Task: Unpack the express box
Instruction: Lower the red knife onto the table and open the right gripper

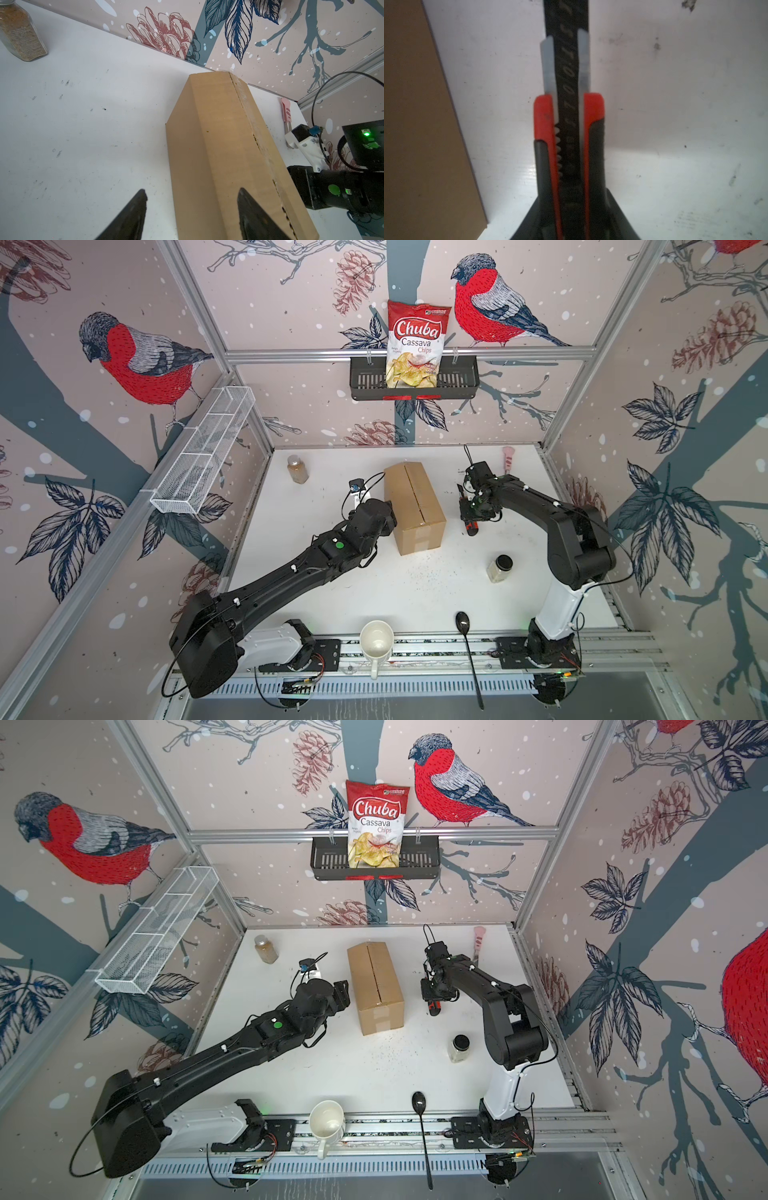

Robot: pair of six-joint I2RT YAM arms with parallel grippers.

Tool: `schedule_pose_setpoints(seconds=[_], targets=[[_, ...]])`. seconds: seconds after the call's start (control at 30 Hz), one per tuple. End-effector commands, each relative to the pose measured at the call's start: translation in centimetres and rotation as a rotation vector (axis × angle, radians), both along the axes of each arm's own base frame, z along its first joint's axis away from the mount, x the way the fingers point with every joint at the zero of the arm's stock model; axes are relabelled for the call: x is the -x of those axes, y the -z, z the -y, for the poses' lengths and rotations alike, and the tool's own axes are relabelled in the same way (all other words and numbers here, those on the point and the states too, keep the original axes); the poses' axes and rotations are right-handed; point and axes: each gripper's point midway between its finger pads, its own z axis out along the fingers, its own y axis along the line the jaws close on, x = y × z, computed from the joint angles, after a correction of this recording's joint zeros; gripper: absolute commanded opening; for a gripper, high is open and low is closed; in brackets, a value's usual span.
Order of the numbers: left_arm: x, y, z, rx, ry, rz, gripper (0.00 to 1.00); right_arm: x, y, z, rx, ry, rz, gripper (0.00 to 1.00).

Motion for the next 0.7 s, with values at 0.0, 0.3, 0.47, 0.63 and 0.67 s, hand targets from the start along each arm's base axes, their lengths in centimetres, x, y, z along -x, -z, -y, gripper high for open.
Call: schedule_pose_setpoints(seconds=[0.0, 0.3, 0.47, 0.63, 0.67], targets=[[-0.1, 0.0, -0.1, -0.013, 0.013, -0.005, 0.69, -0.9, 0.3, -0.3, -0.005, -0.011, 0.017, 0.14], [-0.3, 0.1, 0.2, -0.005, 0.02, -0.012, 0.69, -1.3, 2.1, 0.3, 0.027, 0.003, 0.005, 0.18], [-0.4, 0.5, 0.4, -0.002, 0.02, -0.02, 0.69, -1.2, 3.2, 1.0, 0.059, 0.012, -0.015, 0.21], [-0.4, 0.5, 0.6, -0.001, 0.028, -0.019, 0.69, -1.1, 3.7, 1.3, 0.065, 0.022, -0.019, 0.26], [-0.5, 0.5, 0.6, -0.003, 0.028, -0.019, 0.69, -1.1, 3.8, 1.3, 0.065, 0.025, -0.02, 0.27]])
